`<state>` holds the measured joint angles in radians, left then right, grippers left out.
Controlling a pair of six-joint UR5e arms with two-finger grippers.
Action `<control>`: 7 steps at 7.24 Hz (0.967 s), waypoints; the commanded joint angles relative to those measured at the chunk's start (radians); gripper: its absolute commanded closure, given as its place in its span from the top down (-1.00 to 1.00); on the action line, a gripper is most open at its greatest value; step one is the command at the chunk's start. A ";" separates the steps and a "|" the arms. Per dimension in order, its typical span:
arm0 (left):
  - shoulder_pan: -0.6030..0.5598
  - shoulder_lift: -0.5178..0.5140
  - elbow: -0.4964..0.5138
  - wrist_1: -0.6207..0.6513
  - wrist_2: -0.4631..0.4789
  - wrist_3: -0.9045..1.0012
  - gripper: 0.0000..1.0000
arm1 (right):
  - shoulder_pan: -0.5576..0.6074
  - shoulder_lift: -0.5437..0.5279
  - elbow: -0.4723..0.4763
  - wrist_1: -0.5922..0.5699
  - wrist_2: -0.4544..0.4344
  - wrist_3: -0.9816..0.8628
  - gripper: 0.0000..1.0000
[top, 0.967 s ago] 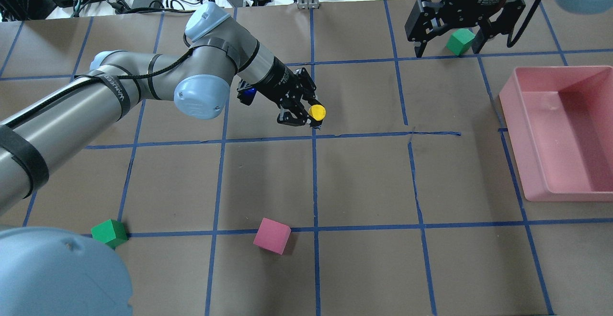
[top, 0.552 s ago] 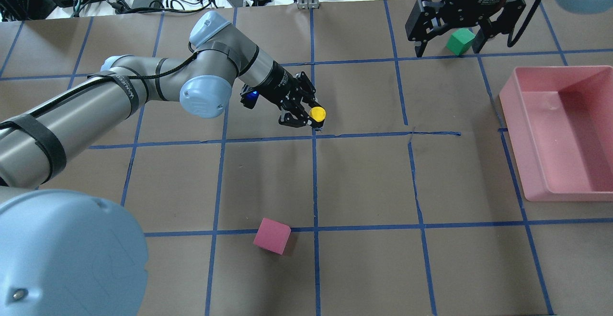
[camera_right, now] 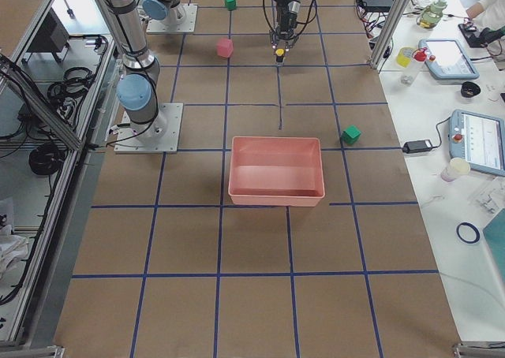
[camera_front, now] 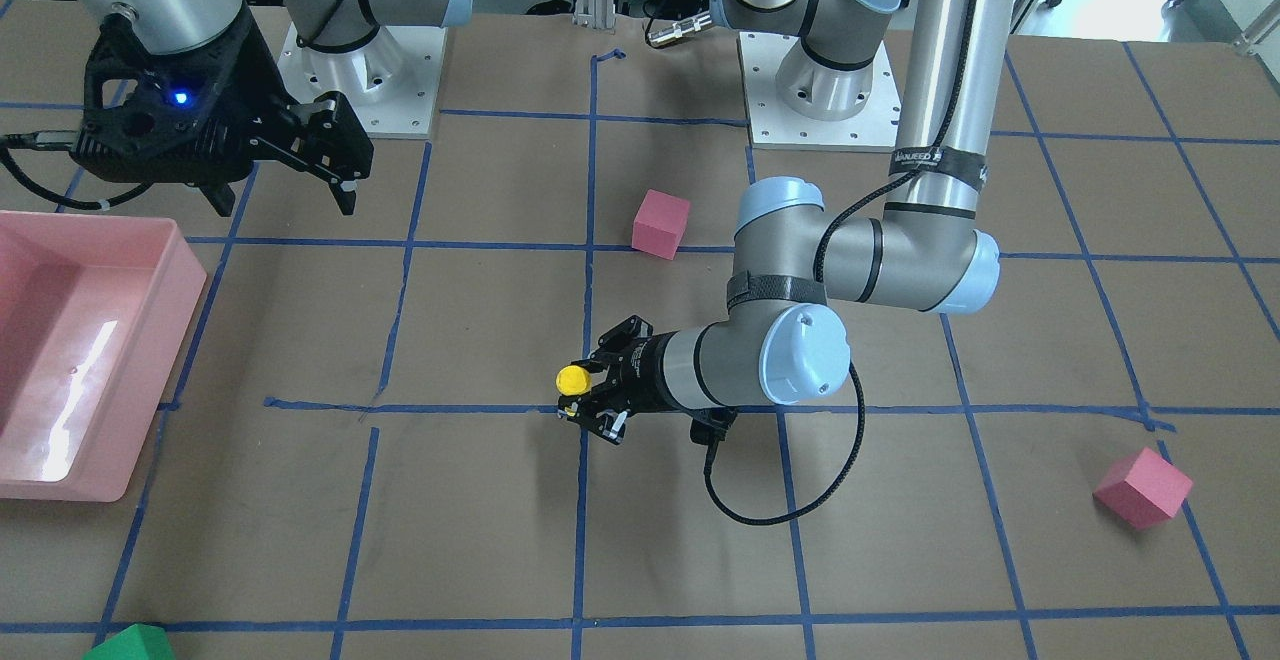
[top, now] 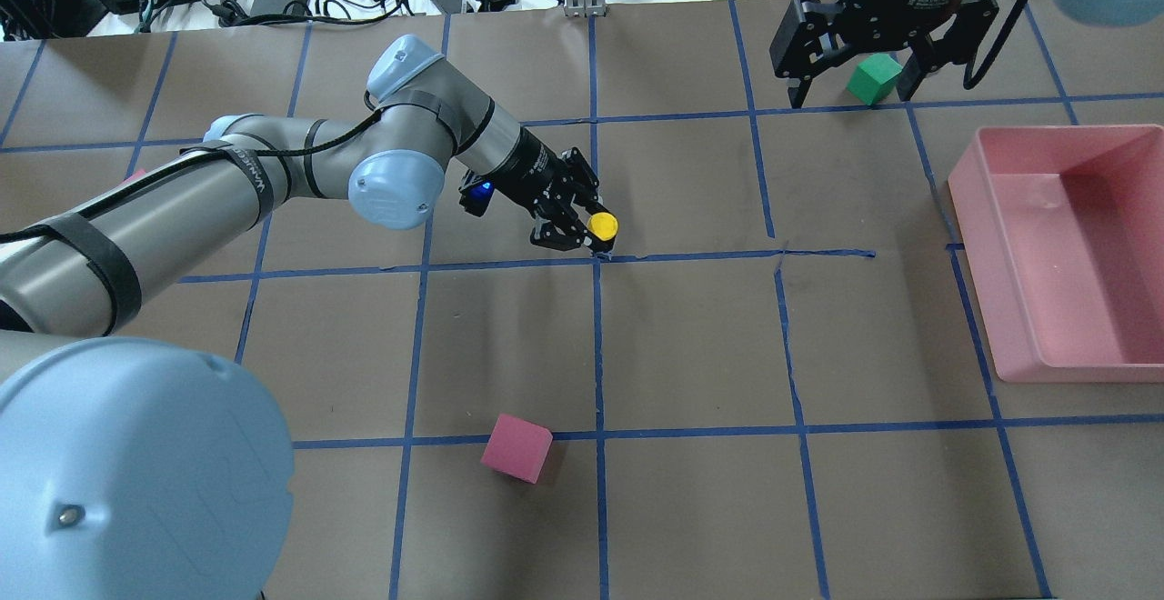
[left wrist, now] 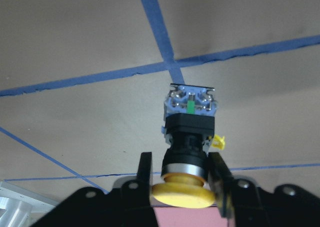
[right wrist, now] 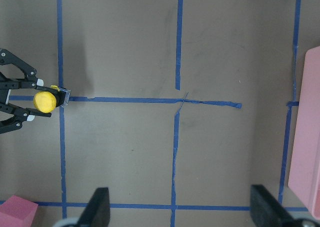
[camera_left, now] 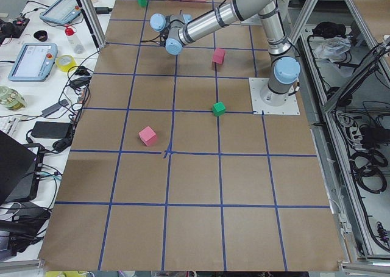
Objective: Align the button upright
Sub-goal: 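Rotate the button with the left gripper so the yellow cap faces up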
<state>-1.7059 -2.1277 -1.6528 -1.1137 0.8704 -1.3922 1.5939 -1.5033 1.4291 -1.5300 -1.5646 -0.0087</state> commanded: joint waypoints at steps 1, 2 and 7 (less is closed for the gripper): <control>0.002 0.000 -0.008 -0.002 0.002 0.001 -1.00 | 0.000 0.000 0.001 0.001 0.000 0.000 1.00; 0.002 0.002 -0.015 -0.002 0.002 0.005 -1.00 | 0.000 0.000 0.001 0.001 0.000 0.000 1.00; 0.002 0.014 -0.018 0.000 0.048 0.009 1.00 | 0.000 0.000 0.001 -0.002 0.000 0.000 1.00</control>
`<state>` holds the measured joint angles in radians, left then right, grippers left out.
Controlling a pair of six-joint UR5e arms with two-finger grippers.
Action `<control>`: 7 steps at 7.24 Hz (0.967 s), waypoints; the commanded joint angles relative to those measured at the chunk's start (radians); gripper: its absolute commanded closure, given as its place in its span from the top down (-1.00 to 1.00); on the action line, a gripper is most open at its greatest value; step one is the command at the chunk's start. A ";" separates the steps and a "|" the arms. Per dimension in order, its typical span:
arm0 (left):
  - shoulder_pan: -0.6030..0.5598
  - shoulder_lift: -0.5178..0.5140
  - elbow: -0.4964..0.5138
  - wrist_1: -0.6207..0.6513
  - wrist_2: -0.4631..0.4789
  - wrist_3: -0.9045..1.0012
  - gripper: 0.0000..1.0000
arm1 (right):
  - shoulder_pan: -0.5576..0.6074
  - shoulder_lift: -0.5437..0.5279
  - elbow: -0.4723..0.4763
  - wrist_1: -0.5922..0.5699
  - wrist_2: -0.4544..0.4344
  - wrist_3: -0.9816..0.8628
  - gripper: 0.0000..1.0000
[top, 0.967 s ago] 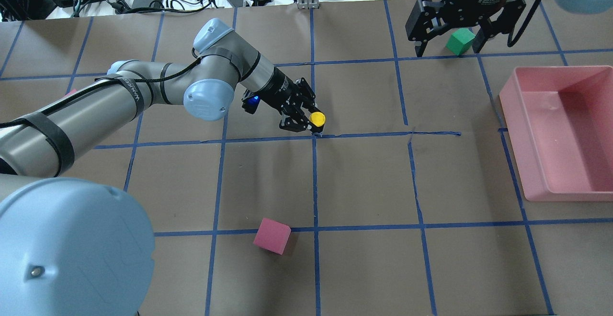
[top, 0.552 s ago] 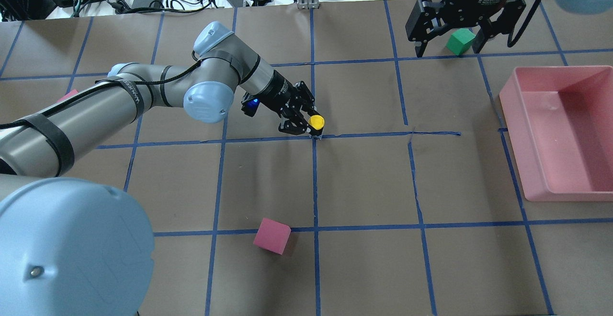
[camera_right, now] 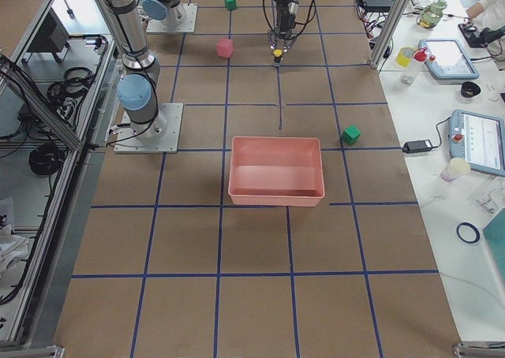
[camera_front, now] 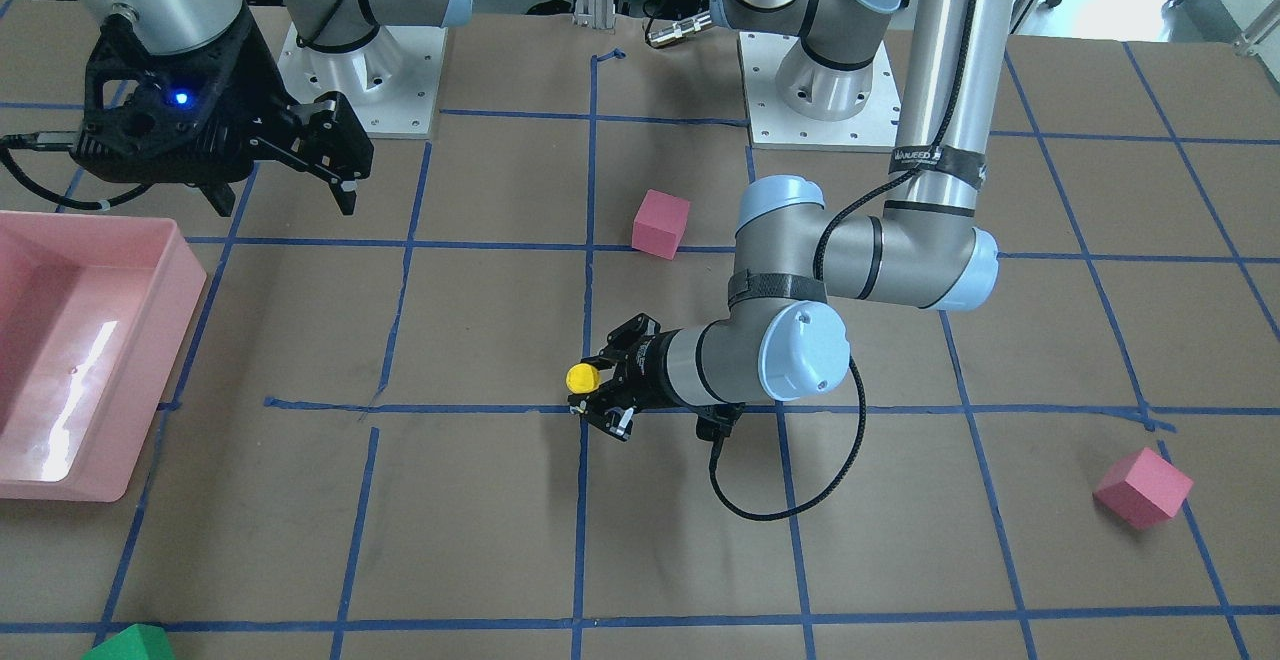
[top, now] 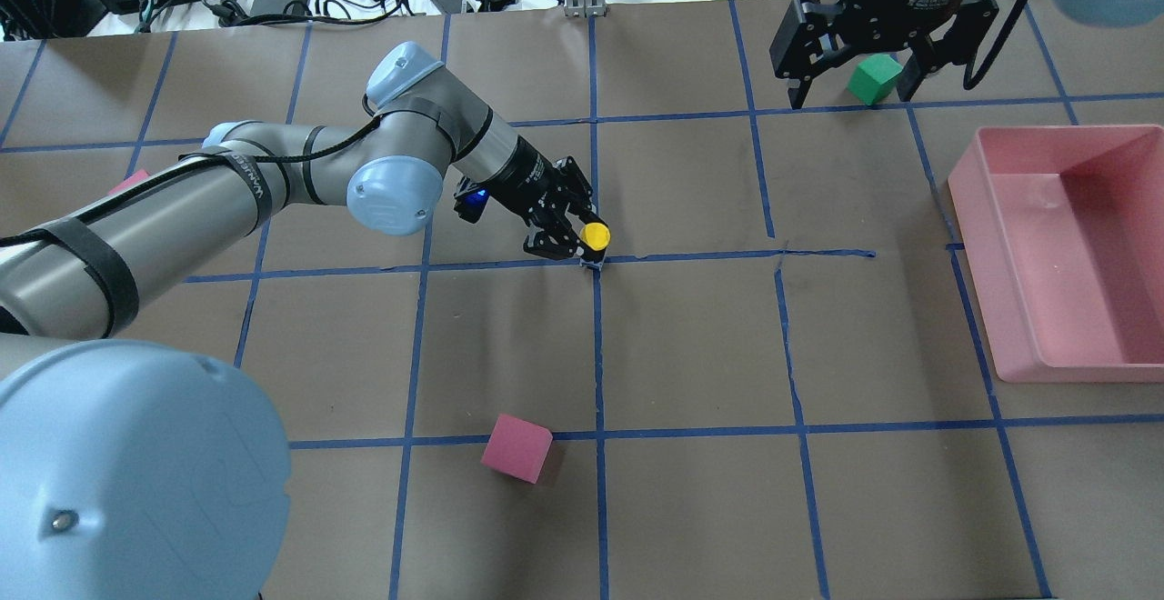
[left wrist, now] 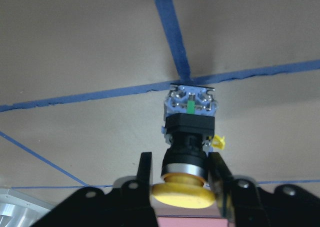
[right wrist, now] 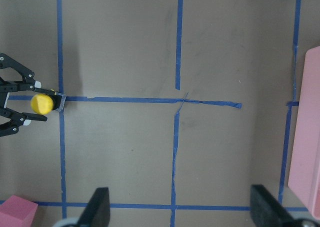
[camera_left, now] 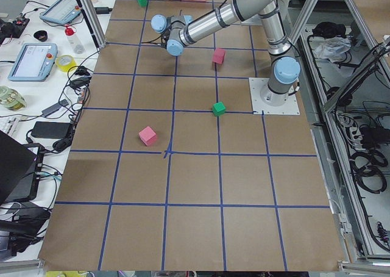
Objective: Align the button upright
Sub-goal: 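Open the left gripper and release the upright button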
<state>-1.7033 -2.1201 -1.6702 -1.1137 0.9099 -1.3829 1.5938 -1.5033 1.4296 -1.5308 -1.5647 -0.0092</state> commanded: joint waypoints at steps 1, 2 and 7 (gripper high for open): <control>-0.001 0.026 0.015 -0.001 0.009 0.002 1.00 | 0.000 0.000 0.000 0.000 0.000 0.000 1.00; -0.001 0.066 0.035 -0.001 0.062 0.011 1.00 | 0.000 0.000 0.000 -0.002 0.000 0.000 1.00; -0.025 0.383 0.090 -0.257 0.309 0.622 1.00 | 0.000 0.000 0.000 0.000 0.000 0.002 1.00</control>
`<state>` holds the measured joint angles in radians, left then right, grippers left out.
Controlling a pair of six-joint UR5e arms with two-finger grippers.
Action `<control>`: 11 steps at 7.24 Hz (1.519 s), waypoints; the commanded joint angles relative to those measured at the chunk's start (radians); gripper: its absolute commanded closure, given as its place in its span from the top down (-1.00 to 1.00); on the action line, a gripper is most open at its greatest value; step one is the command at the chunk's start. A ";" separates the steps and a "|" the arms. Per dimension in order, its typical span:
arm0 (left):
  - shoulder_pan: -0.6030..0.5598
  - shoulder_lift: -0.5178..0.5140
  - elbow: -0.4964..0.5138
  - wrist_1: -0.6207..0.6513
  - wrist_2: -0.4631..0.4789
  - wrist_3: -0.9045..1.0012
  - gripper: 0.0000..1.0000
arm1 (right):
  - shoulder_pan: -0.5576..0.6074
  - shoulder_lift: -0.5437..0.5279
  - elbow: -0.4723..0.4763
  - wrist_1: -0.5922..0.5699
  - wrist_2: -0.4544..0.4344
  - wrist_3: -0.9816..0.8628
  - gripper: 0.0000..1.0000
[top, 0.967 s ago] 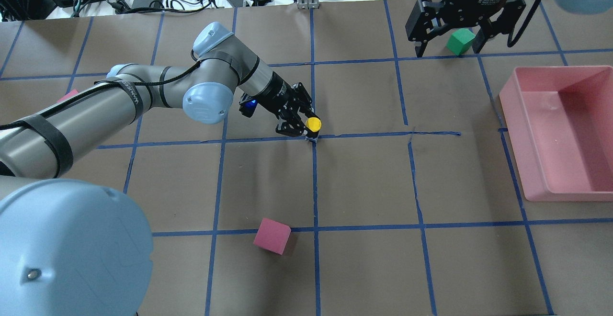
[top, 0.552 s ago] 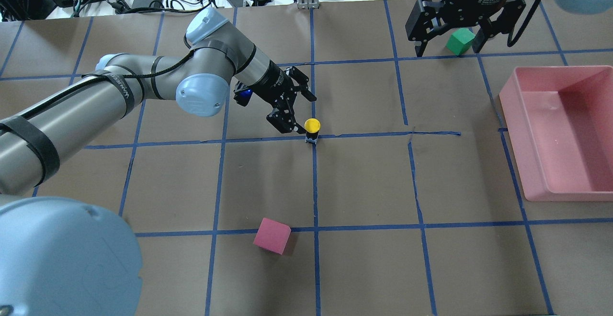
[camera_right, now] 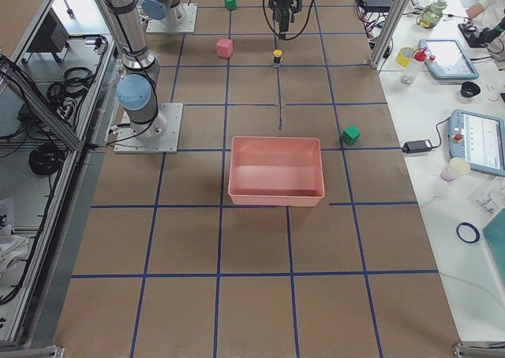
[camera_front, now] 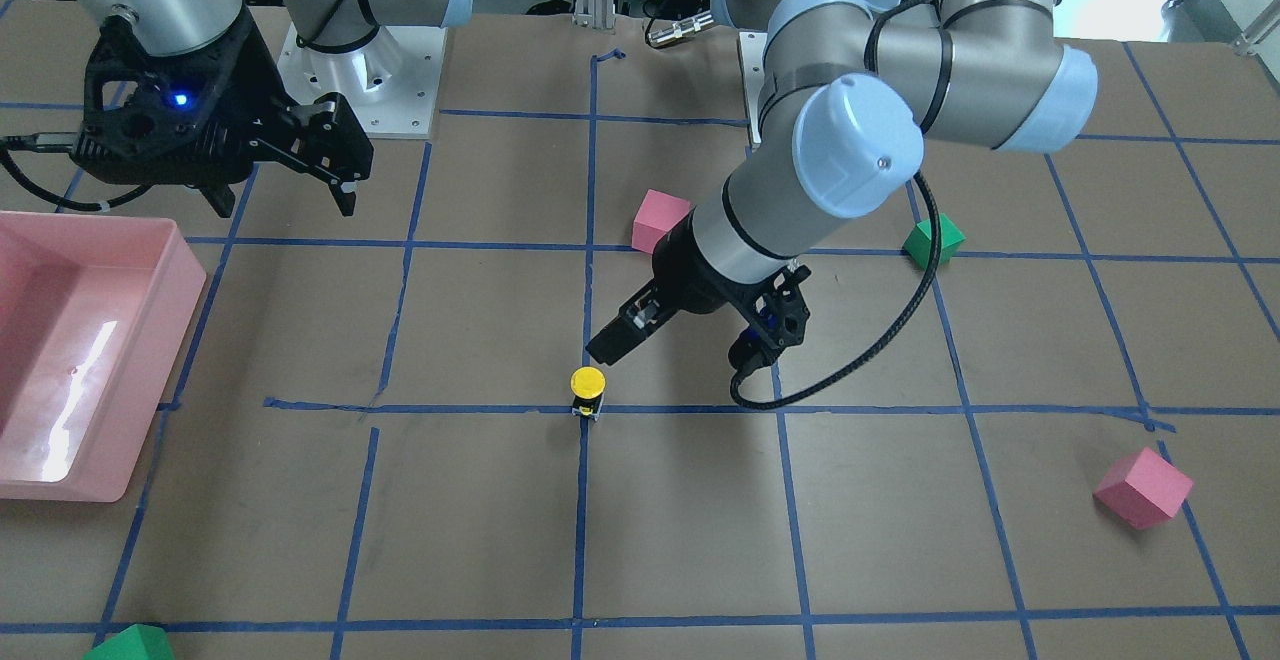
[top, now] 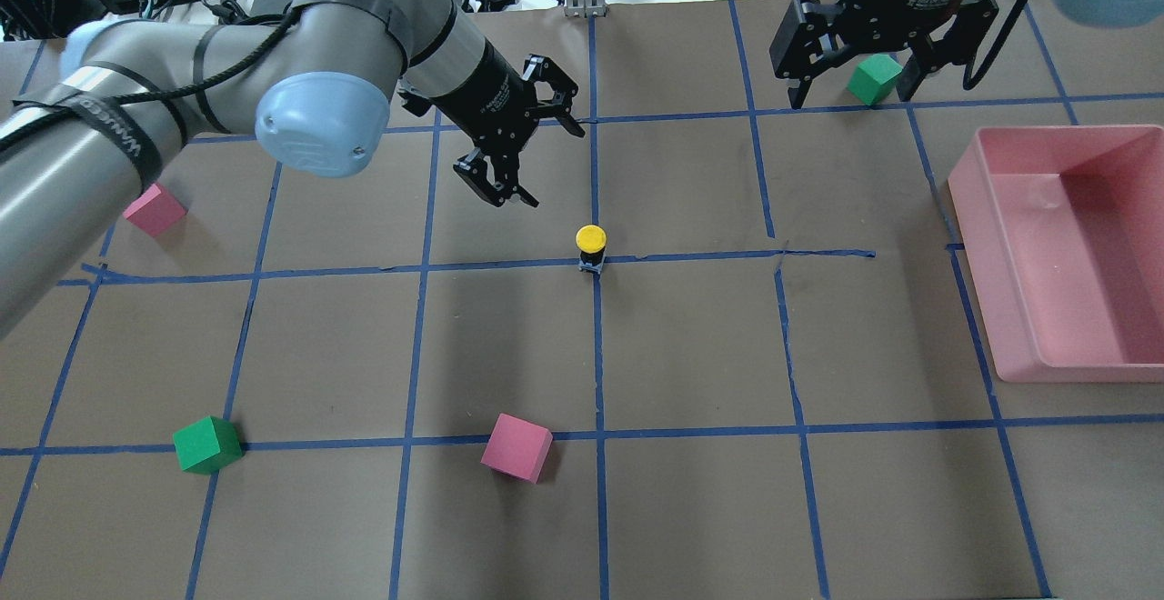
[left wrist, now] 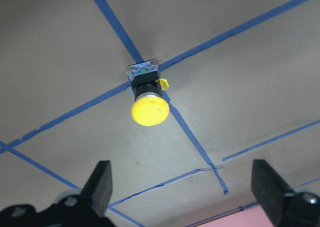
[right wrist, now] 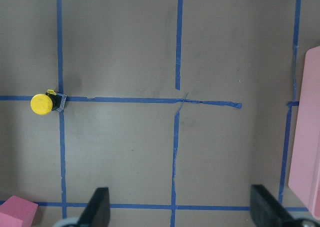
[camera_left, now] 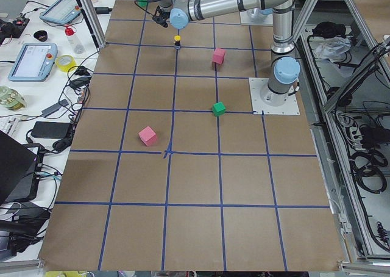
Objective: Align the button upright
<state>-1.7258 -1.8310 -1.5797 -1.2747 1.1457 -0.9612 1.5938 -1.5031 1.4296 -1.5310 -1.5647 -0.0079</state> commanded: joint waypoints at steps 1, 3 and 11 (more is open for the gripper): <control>-0.003 0.163 -0.002 -0.183 0.159 0.393 1.00 | 0.000 0.000 0.000 0.000 0.000 -0.001 1.00; 0.000 0.281 -0.005 -0.326 0.328 0.753 1.00 | 0.000 0.001 0.000 0.000 0.000 -0.001 1.00; 0.101 0.358 -0.002 -0.220 0.439 1.033 1.00 | 0.002 0.003 0.000 -0.005 0.002 -0.001 1.00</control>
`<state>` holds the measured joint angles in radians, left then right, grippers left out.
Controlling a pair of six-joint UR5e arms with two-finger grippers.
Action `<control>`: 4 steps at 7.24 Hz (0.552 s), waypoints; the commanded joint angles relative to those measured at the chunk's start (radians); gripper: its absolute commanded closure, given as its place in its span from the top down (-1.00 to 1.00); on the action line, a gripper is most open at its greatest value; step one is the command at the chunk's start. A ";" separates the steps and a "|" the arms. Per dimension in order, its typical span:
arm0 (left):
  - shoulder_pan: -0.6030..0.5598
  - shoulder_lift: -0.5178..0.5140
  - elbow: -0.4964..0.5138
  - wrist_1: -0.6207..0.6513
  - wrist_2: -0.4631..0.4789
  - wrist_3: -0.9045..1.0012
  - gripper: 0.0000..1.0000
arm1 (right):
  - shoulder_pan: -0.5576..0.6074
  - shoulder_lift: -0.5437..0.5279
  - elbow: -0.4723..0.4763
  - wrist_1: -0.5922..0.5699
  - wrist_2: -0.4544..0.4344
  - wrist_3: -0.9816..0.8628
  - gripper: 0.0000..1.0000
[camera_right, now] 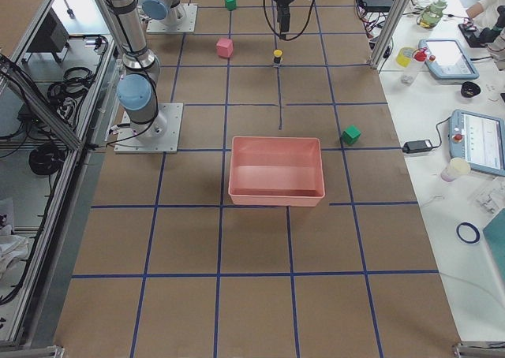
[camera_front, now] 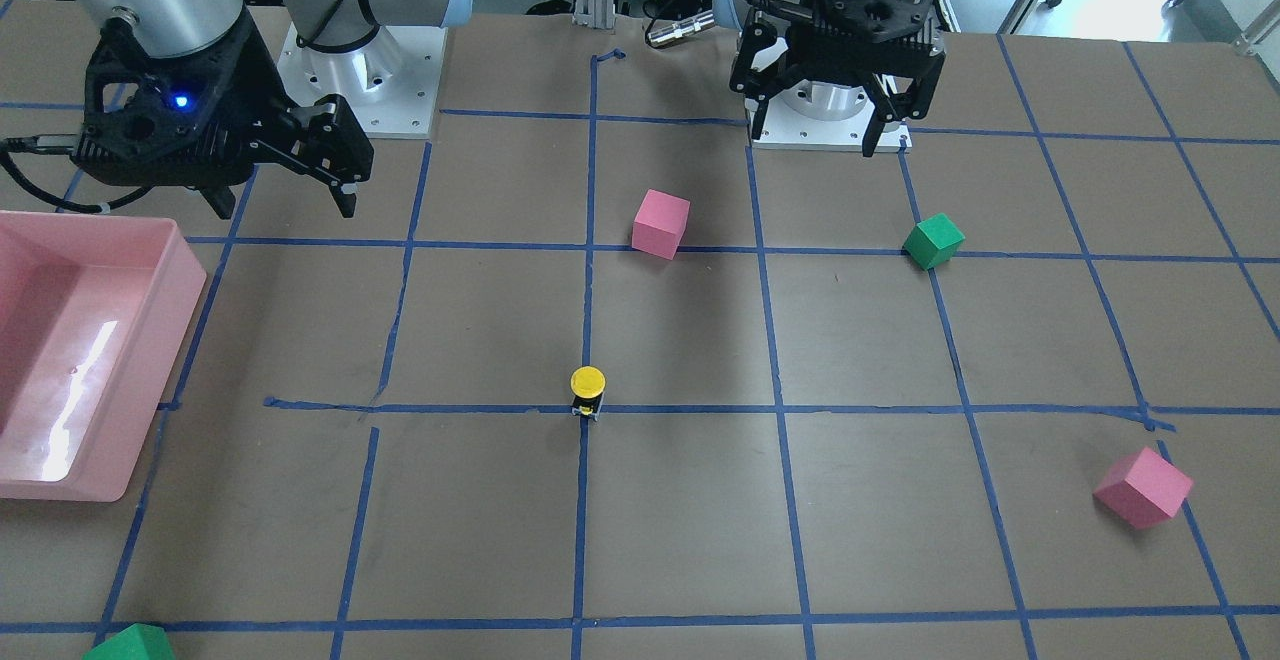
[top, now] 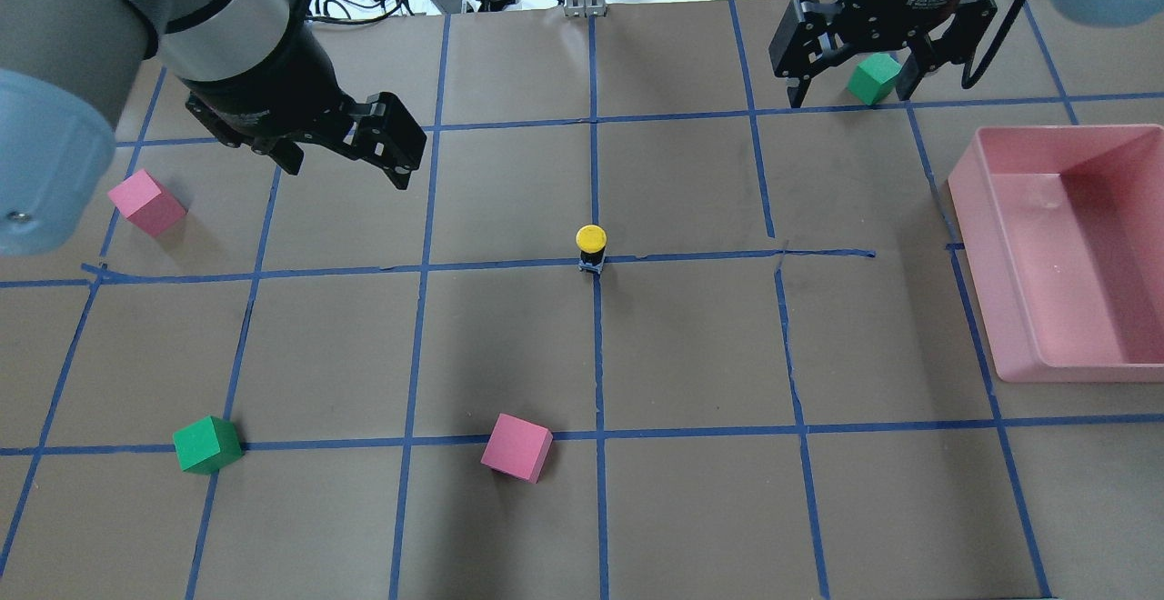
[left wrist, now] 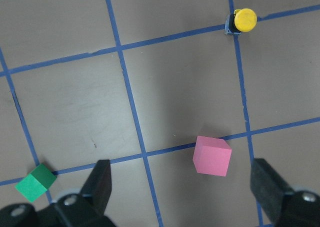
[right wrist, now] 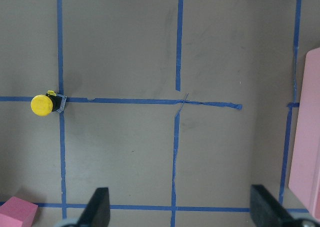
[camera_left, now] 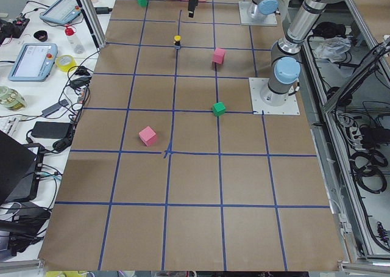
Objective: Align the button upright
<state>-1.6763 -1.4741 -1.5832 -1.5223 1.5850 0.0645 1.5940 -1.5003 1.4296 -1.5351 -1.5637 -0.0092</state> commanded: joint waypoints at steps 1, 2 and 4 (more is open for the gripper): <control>0.076 0.004 -0.001 0.045 0.006 0.011 1.00 | 0.001 0.000 0.000 0.000 0.001 0.000 1.00; 0.075 0.003 -0.003 0.044 0.004 0.011 1.00 | 0.001 0.000 0.000 0.001 0.001 0.000 1.00; 0.075 0.006 -0.008 0.041 0.006 0.011 1.00 | 0.001 0.000 0.000 0.001 0.001 0.000 1.00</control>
<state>-1.6031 -1.4696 -1.5876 -1.4818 1.5901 0.0749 1.5949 -1.5002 1.4297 -1.5348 -1.5625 -0.0092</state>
